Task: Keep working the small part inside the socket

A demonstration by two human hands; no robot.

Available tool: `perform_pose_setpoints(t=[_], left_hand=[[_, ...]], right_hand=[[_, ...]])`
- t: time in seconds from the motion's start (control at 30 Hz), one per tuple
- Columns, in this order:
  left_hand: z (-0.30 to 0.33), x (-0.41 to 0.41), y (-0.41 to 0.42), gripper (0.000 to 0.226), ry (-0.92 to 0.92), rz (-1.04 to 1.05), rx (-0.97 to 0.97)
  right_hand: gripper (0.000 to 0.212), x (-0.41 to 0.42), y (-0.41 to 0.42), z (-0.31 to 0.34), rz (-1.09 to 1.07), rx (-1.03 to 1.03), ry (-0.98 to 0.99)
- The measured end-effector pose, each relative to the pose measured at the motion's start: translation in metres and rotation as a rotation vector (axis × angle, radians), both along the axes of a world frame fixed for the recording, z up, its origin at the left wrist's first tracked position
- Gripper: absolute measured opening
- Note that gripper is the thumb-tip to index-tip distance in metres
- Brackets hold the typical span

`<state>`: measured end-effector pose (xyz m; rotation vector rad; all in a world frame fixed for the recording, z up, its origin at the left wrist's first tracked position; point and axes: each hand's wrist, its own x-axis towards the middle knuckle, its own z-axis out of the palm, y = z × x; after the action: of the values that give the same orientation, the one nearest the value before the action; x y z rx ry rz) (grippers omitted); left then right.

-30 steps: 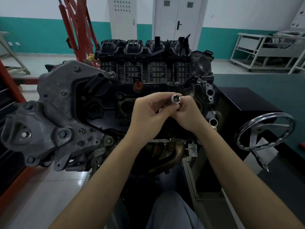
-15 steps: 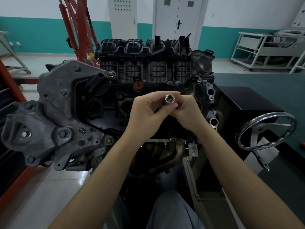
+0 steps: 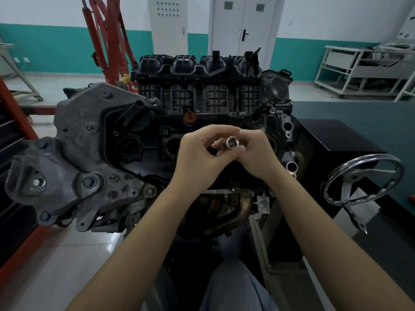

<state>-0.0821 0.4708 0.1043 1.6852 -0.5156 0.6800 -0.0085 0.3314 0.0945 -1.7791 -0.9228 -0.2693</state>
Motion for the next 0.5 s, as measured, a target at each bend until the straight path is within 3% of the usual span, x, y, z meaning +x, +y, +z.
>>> perform_pose_setpoints(t=[0.1, 0.23, 0.4, 0.5], left_hand=[[-0.0014, -0.0003, -0.0012, 0.023, -0.013, 0.043, -0.022], [-0.0011, 0.0001, 0.0020, 0.023, 0.013, -0.064, -0.023], [0.0006, 0.0003, 0.0027, 0.021, 0.005, -0.023, 0.031], [0.0008, 0.0015, 0.0025, 0.016, 0.007, 0.037, 0.042]], right_hand=[[0.016, -0.0010, -0.0011, 0.0020, 0.042, -0.005, -0.005], [0.030, -0.0072, 0.0022, 0.0056, 0.082, -0.085, 0.011], [0.014, -0.0018, 0.0033, 0.0003, 0.010, 0.016, 0.017], [0.016, 0.0004, 0.0024, 0.0013, 0.050, 0.029, 0.047]])
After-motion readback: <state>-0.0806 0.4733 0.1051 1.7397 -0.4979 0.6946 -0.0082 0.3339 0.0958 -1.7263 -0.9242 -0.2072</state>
